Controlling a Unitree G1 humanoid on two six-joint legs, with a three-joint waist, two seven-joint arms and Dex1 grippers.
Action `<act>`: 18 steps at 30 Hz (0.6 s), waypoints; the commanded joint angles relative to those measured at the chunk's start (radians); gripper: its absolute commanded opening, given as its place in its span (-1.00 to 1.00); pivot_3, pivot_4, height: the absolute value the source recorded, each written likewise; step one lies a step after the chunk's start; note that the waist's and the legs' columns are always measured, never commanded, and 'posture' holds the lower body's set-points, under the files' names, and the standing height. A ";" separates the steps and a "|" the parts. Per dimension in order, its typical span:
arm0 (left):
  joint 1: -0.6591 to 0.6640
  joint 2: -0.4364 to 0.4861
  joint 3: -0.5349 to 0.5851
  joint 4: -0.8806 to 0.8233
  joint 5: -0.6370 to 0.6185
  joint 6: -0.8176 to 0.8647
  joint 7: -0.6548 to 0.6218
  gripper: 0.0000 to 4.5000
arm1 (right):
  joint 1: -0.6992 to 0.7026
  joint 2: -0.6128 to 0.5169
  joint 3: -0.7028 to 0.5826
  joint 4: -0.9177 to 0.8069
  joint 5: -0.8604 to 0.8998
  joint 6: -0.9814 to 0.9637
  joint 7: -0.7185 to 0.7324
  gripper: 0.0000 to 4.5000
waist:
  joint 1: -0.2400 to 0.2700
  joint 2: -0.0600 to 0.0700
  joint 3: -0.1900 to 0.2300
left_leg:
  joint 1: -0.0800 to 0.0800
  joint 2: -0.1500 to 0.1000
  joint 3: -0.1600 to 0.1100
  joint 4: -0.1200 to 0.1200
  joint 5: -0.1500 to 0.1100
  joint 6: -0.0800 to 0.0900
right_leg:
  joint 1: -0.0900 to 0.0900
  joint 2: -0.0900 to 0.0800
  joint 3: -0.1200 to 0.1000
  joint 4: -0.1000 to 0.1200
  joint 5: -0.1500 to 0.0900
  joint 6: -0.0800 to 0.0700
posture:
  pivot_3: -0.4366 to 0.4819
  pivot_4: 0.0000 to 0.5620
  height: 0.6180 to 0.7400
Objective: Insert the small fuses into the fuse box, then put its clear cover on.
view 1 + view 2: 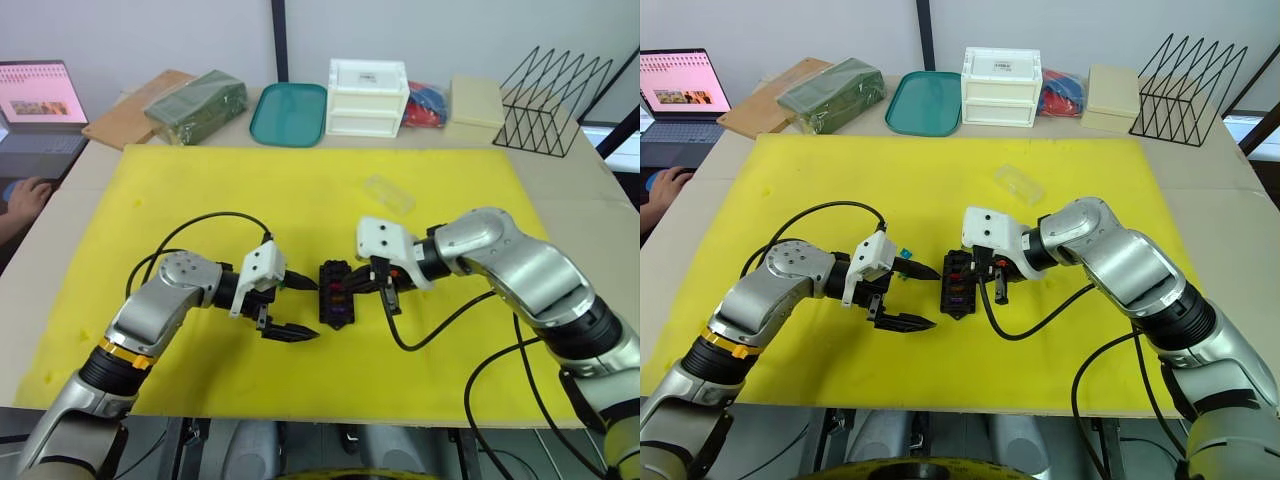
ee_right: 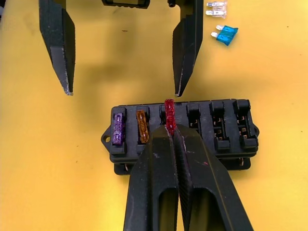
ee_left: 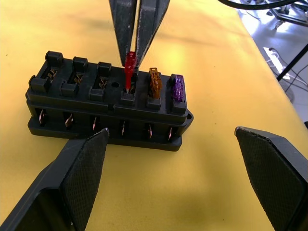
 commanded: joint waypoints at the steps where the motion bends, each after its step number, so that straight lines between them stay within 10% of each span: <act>1: -0.002 0.002 0.005 -0.035 -0.004 -0.006 -0.001 1.00 | -0.006 -0.026 0.001 -0.038 -0.004 -0.019 0.016 -1.00 | 0.000 0.000 0.000 | 0.000 0.000 0.000 0.000 0.000 0.000 | 0.000 0.000 0.000 0.000 0.000 0.000 | -0.05 -0.47 1.00; 18: 0.003 -0.001 0.005 -0.034 -0.005 -0.005 0.005 1.00 | -0.018 -0.018 0.010 -0.012 -0.022 -0.031 -0.003 -1.00 | 0.000 0.000 0.000 | 0.000 0.000 0.000 0.000 0.000 0.000 | 0.000 0.000 0.000 0.000 0.000 0.000 | -0.05 -0.47 1.00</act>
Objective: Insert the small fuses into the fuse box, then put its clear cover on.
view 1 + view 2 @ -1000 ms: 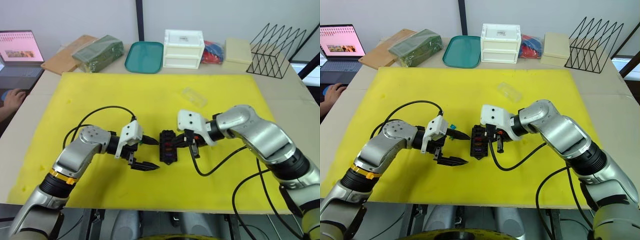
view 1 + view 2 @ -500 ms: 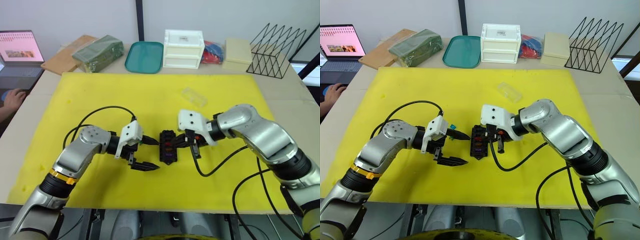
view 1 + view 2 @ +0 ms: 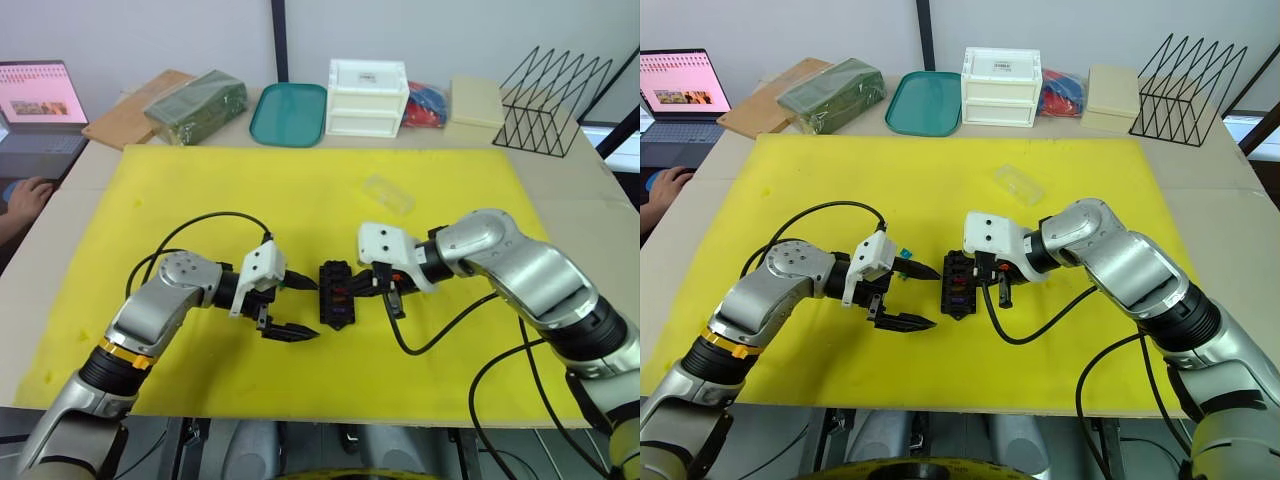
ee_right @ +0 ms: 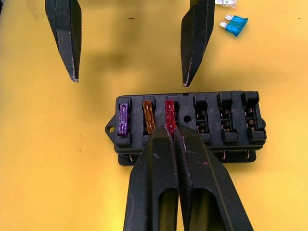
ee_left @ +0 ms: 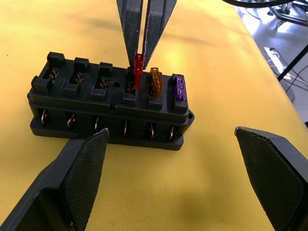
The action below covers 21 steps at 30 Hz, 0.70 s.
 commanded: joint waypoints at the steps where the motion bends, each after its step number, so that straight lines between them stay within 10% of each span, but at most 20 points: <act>1: 0.003 -0.001 0.005 -0.034 -0.005 -0.005 0.002 1.00 | -0.019 0.007 -0.010 -0.012 -0.007 -0.009 -0.004 -1.00 | 0.000 0.000 0.000 | 0.000 0.000 0.000 0.000 0.000 0.000 | 0.000 0.000 0.000 0.000 0.000 0.000 | -0.05 -0.47 1.00; 21: 0.007 -0.002 0.003 -0.037 -0.004 -0.007 0.004 1.00 | -0.023 -0.008 0.014 -0.017 -0.028 -0.005 0.012 -1.00 | 0.000 0.000 0.000 | 0.000 0.000 0.000 0.000 0.000 0.000 | 0.000 0.000 0.000 0.000 0.000 0.000 | -0.05 -0.47 1.00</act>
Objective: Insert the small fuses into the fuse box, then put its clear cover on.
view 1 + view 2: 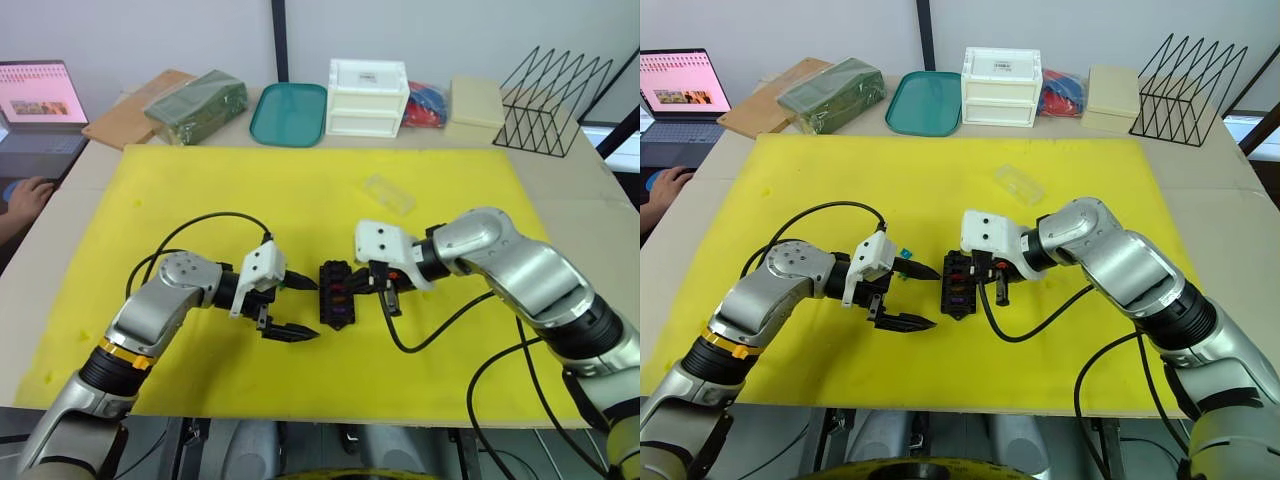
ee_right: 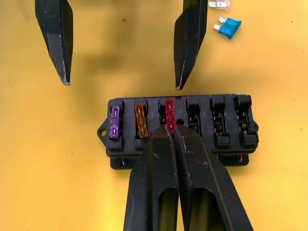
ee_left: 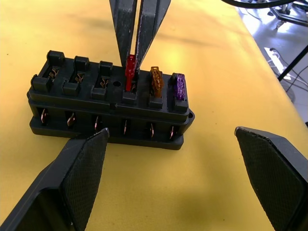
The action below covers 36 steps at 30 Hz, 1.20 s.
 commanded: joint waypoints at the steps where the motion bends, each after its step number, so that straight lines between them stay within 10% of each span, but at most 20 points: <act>1: 0.005 -0.002 0.004 -0.037 -0.004 -0.007 0.003 1.00 | -0.011 -0.014 0.005 -0.022 -0.009 -0.008 0.013 -1.00 | 0.000 0.000 0.000 | 0.000 0.000 0.000 0.000 0.000 0.000 | 0.000 0.000 0.000 0.000 0.000 0.000 | -0.05 -0.47 1.00; 36: 0.006 -0.011 0.002 -0.033 0.002 -0.016 0.011 1.00 | -0.038 -0.003 0.030 -0.035 -0.009 0.035 0.031 -1.00 | 0.001 0.000 0.000 | 0.000 0.000 0.000 0.000 0.000 0.000 | 0.000 0.000 0.000 0.000 0.000 0.000 | -0.05 -0.47 1.00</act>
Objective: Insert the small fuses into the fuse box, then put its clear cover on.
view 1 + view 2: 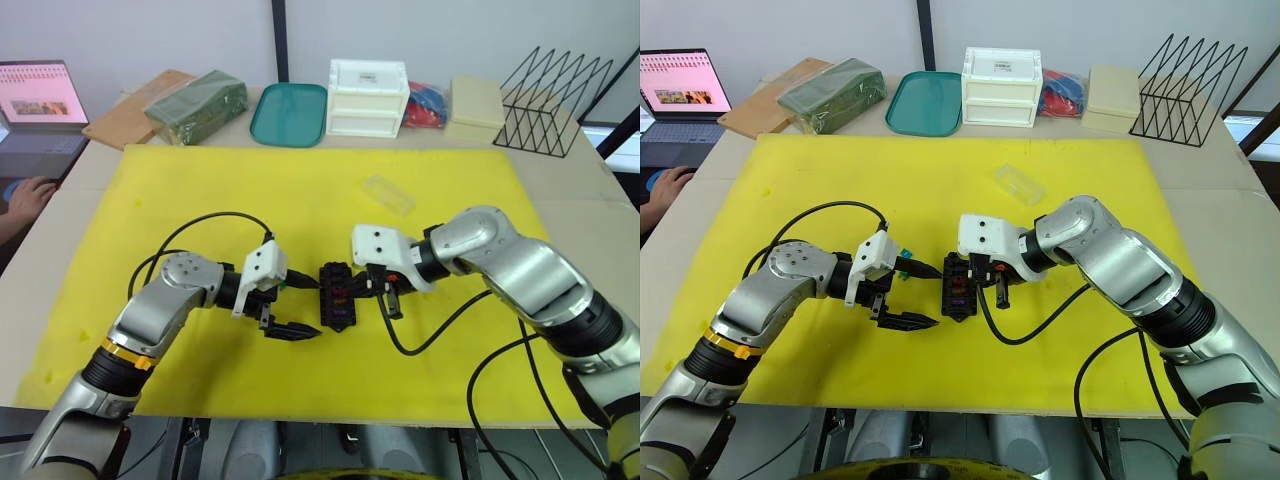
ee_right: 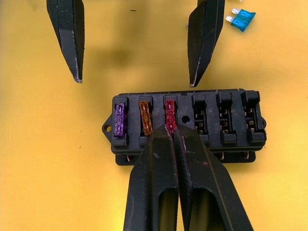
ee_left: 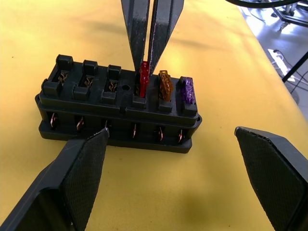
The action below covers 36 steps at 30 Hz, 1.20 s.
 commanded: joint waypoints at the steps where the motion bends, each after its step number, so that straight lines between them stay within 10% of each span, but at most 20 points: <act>1: 0.005 0.000 0.002 -0.032 -0.002 -0.015 -0.005 1.00 | -0.008 -0.005 0.005 -0.020 -0.005 -0.010 0.003 -1.00 | 0.000 0.000 0.000 | 0.000 0.000 0.000 0.000 0.000 0.000 | 0.000 0.000 0.000 0.000 0.000 0.000 | -0.05 -0.47 1.00; 19: 0.012 0.004 0.003 -0.037 0.000 -0.011 0.004 1.00 | 0.006 -0.009 0.077 0.004 -0.097 -0.055 -0.002 -1.00 | -0.003 0.000 -0.004 | 0.003 0.000 0.000 0.000 0.000 0.000 | 0.003 0.000 0.000 0.000 0.000 0.000 | -0.05 -0.47 1.00; 25: 0.013 0.005 0.004 -0.039 -0.001 -0.011 0.004 1.00 | -0.015 0.010 0.023 0.000 -0.062 -0.036 -0.002 -0.32 | -0.002 -0.001 -0.004 | 0.003 0.000 0.000 0.000 0.000 0.000 | 0.003 0.000 0.000 0.000 0.000 0.000 | -0.05 -0.47 1.00; 36: 0.010 0.007 0.006 -0.039 -0.001 -0.009 0.004 1.00 | -0.040 0.012 -0.095 -0.020 0.026 -0.007 0.020 -0.32 | -0.001 -0.001 -0.004 | 0.001 0.000 0.000 0.000 0.000 0.000 | 0.001 0.000 0.000 0.000 0.000 0.000 | -0.05 -0.47 1.00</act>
